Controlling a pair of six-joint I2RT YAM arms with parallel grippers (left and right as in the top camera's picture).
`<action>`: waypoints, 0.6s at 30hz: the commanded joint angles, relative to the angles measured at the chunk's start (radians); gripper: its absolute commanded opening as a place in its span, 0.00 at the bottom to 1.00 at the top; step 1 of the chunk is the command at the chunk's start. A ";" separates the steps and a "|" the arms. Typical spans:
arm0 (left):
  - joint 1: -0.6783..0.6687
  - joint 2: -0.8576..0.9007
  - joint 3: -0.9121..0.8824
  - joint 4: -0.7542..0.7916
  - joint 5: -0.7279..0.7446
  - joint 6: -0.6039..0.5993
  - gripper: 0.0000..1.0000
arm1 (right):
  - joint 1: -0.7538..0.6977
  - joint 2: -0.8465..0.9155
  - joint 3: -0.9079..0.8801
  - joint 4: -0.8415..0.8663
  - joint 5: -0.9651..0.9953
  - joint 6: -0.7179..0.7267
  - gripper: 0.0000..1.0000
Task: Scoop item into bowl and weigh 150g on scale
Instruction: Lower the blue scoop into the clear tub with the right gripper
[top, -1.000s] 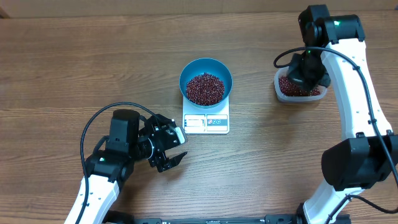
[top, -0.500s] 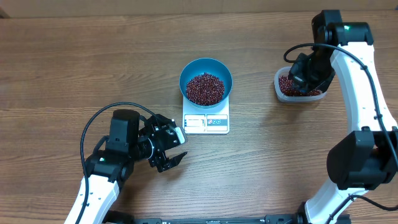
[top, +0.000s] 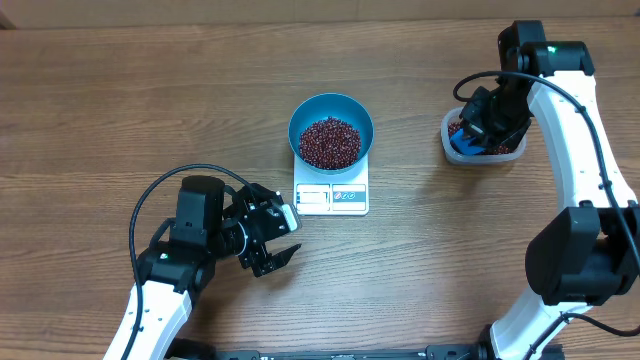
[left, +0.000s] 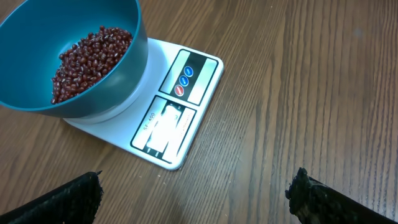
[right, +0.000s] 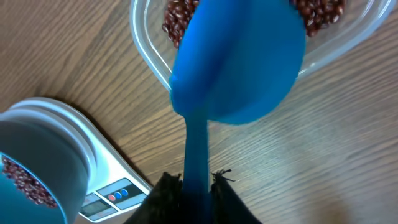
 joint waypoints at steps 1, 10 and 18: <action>0.004 0.008 -0.004 0.000 0.016 0.019 1.00 | 0.002 -0.034 -0.002 0.011 0.002 0.003 0.24; 0.004 0.008 -0.004 0.000 0.016 0.019 1.00 | 0.002 -0.034 -0.002 -0.012 0.068 -0.001 0.39; 0.004 0.008 -0.004 0.000 0.016 0.019 1.00 | 0.002 -0.034 -0.002 -0.079 0.167 -0.027 0.47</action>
